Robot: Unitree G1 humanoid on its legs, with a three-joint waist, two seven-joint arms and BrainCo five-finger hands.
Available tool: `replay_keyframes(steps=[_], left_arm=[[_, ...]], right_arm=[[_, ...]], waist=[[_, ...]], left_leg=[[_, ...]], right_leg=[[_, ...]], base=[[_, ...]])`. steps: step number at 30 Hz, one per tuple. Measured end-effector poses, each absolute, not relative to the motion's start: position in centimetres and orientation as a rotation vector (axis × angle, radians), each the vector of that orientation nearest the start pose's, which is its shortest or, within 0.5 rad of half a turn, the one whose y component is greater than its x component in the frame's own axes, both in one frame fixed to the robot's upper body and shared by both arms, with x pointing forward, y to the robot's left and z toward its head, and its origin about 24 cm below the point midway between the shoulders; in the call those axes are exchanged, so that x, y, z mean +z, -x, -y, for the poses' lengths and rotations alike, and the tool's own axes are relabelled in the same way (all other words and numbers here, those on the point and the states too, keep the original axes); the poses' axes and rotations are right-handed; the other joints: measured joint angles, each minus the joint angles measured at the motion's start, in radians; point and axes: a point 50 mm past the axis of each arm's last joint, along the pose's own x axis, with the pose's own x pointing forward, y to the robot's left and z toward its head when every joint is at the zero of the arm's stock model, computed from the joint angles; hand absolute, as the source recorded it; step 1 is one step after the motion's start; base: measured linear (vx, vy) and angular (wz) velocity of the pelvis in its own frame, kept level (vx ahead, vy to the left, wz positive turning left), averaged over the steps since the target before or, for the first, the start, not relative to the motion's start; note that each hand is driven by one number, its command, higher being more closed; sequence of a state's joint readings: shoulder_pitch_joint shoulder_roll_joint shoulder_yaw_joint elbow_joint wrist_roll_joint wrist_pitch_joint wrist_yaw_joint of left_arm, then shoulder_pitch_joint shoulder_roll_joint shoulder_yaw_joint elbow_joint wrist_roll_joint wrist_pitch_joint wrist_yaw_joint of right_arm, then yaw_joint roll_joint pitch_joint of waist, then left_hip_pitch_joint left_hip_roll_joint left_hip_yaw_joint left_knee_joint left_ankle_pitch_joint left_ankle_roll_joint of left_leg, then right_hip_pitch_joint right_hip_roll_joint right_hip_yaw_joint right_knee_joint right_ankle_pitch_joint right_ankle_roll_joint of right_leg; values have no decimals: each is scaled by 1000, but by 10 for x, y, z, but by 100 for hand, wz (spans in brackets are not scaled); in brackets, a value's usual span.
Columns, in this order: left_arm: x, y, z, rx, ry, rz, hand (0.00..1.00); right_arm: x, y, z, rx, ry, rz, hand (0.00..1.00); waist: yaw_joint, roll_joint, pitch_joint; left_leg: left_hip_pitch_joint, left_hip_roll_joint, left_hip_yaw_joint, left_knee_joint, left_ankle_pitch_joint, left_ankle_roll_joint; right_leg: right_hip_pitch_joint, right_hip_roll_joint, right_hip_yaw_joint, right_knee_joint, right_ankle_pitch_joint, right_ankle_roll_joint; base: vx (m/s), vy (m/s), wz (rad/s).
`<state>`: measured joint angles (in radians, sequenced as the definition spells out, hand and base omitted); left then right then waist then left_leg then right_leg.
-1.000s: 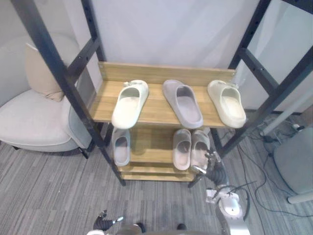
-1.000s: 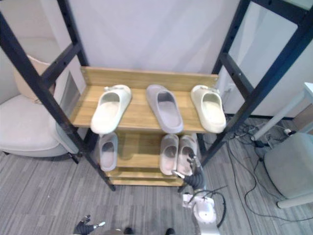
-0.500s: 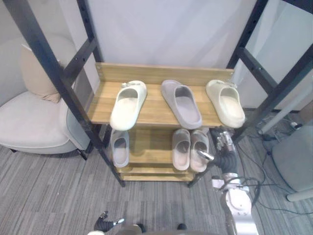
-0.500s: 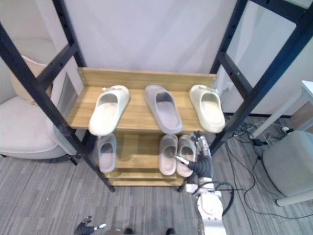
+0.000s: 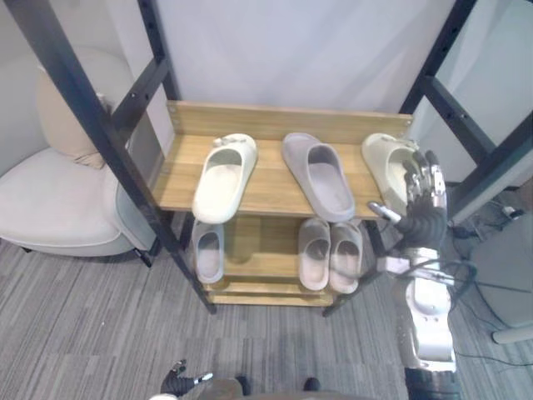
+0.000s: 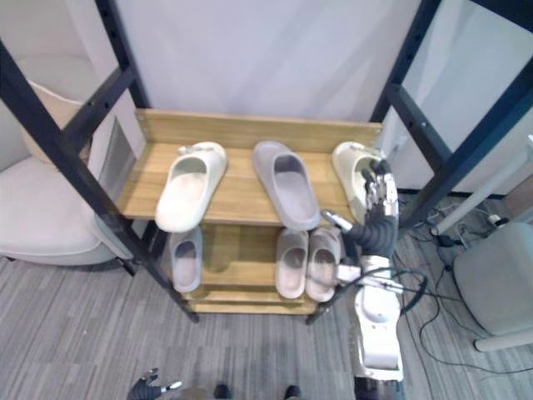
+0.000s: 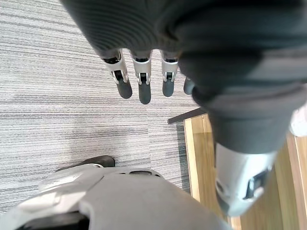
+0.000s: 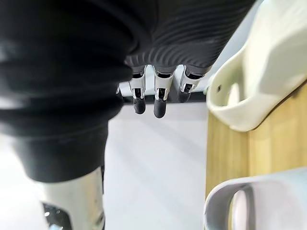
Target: Organize the slippers on the shoe rack
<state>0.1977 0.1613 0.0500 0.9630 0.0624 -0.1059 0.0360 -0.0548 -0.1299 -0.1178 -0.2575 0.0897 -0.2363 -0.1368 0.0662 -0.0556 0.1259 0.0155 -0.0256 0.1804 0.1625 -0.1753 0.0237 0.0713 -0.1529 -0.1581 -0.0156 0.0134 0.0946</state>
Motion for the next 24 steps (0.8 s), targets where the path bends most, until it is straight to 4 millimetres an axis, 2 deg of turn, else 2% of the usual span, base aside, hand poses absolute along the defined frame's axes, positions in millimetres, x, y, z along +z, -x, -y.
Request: replay_keyframes(steps=[3, 7, 10, 13, 24], left_arm=[[-154, -73, -224, 154, -185, -1048, 0], [-153, -74, -223, 152, -184, -1040, 0], [-153, -74, -223, 150, -185, -1037, 0], [-153, -74, -223, 156, -177, -1037, 0], [-154, -70, -226, 167, -174, -1046, 0]], right_arm=[[144, -251, 196, -193, 28, 569, 0], [139, -268, 205, -184, 56, 522, 0], [137, -275, 209, -185, 71, 499, 0], [133, -287, 213, -190, 88, 456, 0], [139, -310, 227, -217, 131, 415, 0]], waist=[[5, -1, 0], [24, -1, -1], [25, -2, 0], [43, -6, 2], [50, -17, 10]], left_leg=[[0, -1, -1, -2, 0, 0], [-5, -4, -11, -6, 4, 5], [-15, -6, -26, -6, 8, 7], [-16, -9, -30, -12, 13, 5], [-15, -18, -56, -58, 47, 9]], right_leg=[[-1, 0, -2, 0, 3, -4], [-1, 0, -25, -6, 4, -5], [-2, 0, -38, -9, 4, -5], [-1, 2, -49, -13, 3, -6], [-3, 1, -84, -25, 14, -21]], base=[[0, 0, 0], [1, -8, 4], [-1, -22, 17], [-4, -11, 5], [-12, -12, 7]])
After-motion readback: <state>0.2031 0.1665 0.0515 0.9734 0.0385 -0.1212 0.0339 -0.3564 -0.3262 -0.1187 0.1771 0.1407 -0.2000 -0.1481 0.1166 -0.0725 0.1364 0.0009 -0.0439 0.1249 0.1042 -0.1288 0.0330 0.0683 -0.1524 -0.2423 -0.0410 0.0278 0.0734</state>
